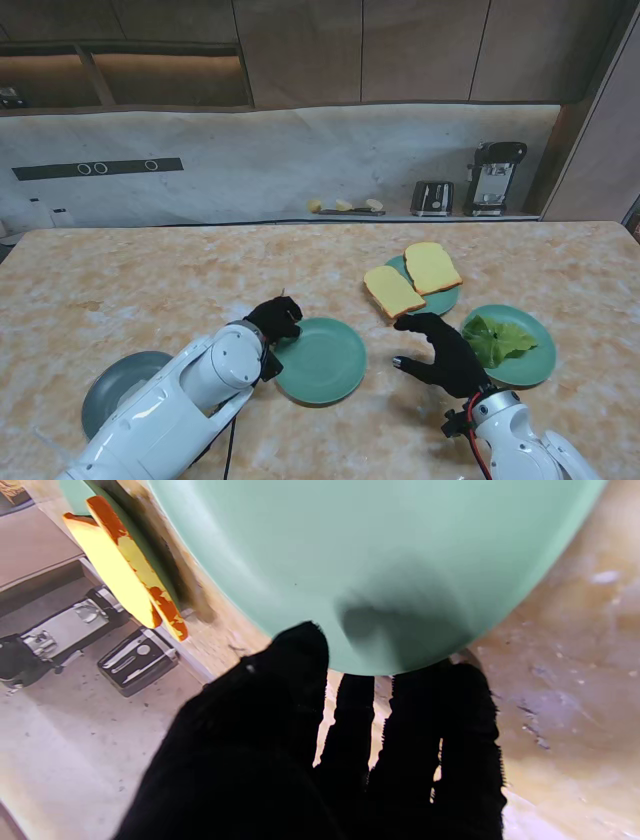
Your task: Prepare sandwich (Bread, lettuce, and egg)
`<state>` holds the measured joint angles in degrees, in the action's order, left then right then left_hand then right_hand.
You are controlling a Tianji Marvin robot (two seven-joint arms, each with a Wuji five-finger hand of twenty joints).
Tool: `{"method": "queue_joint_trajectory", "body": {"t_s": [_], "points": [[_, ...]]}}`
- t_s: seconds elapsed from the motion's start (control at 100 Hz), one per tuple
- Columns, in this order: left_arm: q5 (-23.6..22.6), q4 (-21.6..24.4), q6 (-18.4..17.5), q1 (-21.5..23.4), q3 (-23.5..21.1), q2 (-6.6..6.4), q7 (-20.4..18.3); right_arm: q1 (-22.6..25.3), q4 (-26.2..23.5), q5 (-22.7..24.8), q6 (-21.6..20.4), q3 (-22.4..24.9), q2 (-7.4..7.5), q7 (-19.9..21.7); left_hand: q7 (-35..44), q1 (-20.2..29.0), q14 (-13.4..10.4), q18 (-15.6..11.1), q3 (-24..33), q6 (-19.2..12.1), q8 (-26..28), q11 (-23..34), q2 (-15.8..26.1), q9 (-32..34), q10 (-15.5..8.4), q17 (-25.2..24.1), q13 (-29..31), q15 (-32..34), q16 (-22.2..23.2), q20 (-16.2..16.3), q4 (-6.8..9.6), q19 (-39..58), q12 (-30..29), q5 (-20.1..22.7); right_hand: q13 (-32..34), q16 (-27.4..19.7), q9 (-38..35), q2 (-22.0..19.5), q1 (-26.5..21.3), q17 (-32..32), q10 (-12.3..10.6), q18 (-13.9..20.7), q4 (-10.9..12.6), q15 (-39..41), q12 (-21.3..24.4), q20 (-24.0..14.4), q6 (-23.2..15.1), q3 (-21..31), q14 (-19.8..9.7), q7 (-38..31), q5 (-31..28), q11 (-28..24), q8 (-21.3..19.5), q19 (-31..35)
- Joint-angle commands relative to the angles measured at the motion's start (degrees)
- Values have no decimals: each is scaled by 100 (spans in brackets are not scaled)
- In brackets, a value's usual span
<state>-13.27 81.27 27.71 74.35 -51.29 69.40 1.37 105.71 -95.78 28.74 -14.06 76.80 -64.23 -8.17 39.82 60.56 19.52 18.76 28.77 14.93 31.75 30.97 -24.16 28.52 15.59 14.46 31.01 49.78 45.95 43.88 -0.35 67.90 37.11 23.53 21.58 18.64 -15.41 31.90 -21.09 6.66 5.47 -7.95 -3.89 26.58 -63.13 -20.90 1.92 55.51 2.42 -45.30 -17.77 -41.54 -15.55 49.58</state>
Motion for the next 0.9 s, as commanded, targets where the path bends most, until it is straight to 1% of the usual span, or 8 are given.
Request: {"method": "queue_joint_trajectory", "body": {"t_s": [0.0, 0.11, 0.21, 0.34, 0.41, 0.56, 0.67, 0.89], "points": [[-89, -10, -50, 129, -27, -46, -60, 37, 12, 8, -16, -31, -41, 77, -139, -137, 71, 59, -309, -119, -119, -175, 143, -268, 70, -362, -500, -1410, -809, -133, 17, -280, -416, -167, -97, -16, -66, -2, -28, -78, -13, 80, 7, 44, 4300, -115, -69, 85, -49, -9, -78, -9, -38, 28], [-166, 115, -261, 219, -157, -89, -56, 18, 22, 11, -18, -35, -44, 65, -359, -250, -26, 135, -871, -136, -213, -423, 257, -452, 14, -862, -750, -1805, -1111, -416, -21, -876, -679, -254, -95, -17, -60, -2, -33, -77, -21, 81, 8, 42, 4301, -116, -63, 89, -44, -11, -53, -6, -40, 29], [-190, 273, -555, 348, -320, -148, -107, -7, 36, 12, -24, -39, -45, 60, -767, -313, -157, -5, -1455, -143, -442, -608, 420, -738, -59, -1247, -1130, -2167, -1302, -556, -30, -1360, -801, -340, -99, -18, -71, -3, -27, -77, -12, 79, 7, 41, 4300, -116, -66, 87, -51, -15, -54, -7, -40, 29], [-345, 518, -957, 560, -560, -247, -190, -64, 71, 7, -43, -50, -44, 68, -1128, -368, -247, -39, -1997, -177, -677, -1026, 548, -947, -75, -1433, -1334, -2734, -1695, -879, -35, -2056, -1153, -344, -90, -18, -69, -3, -25, -73, -11, 78, 6, 42, 4301, -117, -69, 84, -42, -16, -55, -4, -40, 31], [-446, 662, -1245, 700, -734, -312, -272, -125, 95, -4, -57, -52, -39, 102, -1321, -385, -293, -85, -2231, -222, -802, -1239, 594, -998, -101, -1499, -1419, -3032, -1946, -1160, -27, -2459, -1393, -327, -88, -18, -74, -3, -27, -70, -12, 72, 7, 42, 4303, -117, -69, 83, -44, -17, -55, -1, -39, 31], [-730, 885, -1984, 1016, -1145, -436, -377, -291, 127, -14, -129, -33, -22, 193, -1546, -490, -385, -153, -2519, -316, -946, -1495, 697, -979, -104, -1500, -1442, -3370, -2272, -1515, -44, -2861, -1689, -173, -83, -19, -82, -7, -18, -65, -13, 69, 6, 40, 4304, -116, -68, 73, -42, -14, -62, 3, -37, 31], [-870, 1059, -2324, 1277, -1426, -508, -481, -475, 184, -15, -196, -15, 8, 350, -1984, -517, -365, -248, -2700, -182, -1259, -1664, 748, -856, -33, -1463, -1385, -3559, -2540, -1933, -43, -3212, -1981, 91, -67, -21, -92, 3, -39, -56, -8, 62, 10, 37, 4304, -115, -55, 72, -29, -17, -101, 2, -36, 29], [-1262, 1374, -2711, 1796, -1812, -572, -412, -1031, 459, 81, -267, -33, 93, 734, -1976, -543, -424, -93, -2740, -350, -1241, -1591, 850, -797, -142, -1542, -1386, -3543, -2551, -2002, -42, -3217, -1970, 41, -40, -34, -106, 97, -107, -35, 0, 45, 60, 14, 4306, -110, -71, 271, -34, -2, -140, 12, -30, 24]]}}
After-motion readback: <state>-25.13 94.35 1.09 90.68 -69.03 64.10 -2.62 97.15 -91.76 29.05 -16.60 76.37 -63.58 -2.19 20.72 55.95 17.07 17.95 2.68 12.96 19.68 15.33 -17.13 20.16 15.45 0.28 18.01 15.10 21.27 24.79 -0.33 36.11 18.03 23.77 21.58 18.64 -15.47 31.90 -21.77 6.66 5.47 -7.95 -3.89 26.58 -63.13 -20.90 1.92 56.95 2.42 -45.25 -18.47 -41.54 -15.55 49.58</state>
